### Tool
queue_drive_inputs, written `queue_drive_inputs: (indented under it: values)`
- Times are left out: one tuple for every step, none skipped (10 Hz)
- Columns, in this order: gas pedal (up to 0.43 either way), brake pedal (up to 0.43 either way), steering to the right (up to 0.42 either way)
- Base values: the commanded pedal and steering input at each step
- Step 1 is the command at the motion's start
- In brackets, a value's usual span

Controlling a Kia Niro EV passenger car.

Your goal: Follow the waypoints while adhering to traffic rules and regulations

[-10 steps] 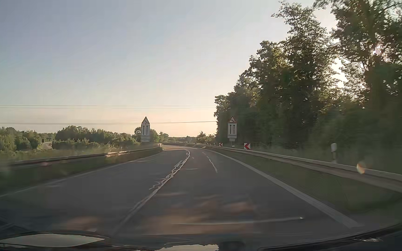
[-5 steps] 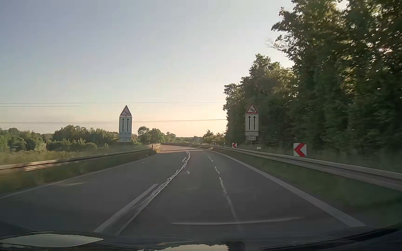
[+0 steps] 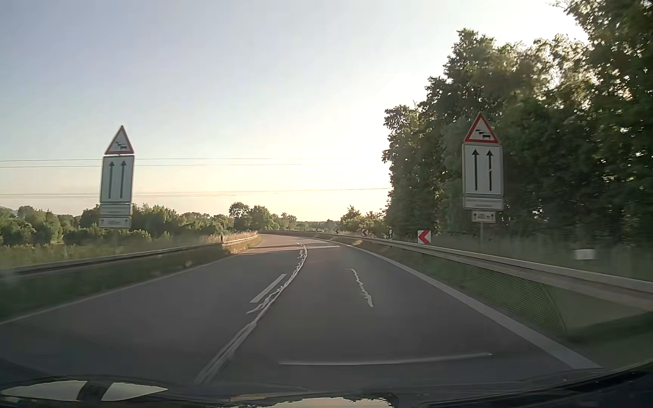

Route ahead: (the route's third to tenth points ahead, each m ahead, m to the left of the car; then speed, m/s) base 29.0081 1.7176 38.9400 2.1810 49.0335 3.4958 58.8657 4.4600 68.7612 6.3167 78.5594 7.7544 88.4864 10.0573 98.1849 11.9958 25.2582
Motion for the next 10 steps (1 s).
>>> queue_drive_inputs:
  values:
    - [0.0,0.0,-0.016]
    - [0.0,0.0,-0.016]
    - [0.0,0.0,-0.016]
    - [0.0,0.0,-0.016]
    - [0.008,0.0,-0.016]
    - [0.039,0.0,-0.017]
    - [0.059,0.0,-0.018]
    - [0.067,0.0,-0.018]
    - [0.067,0.0,-0.018]
    - [0.067,0.0,-0.019]
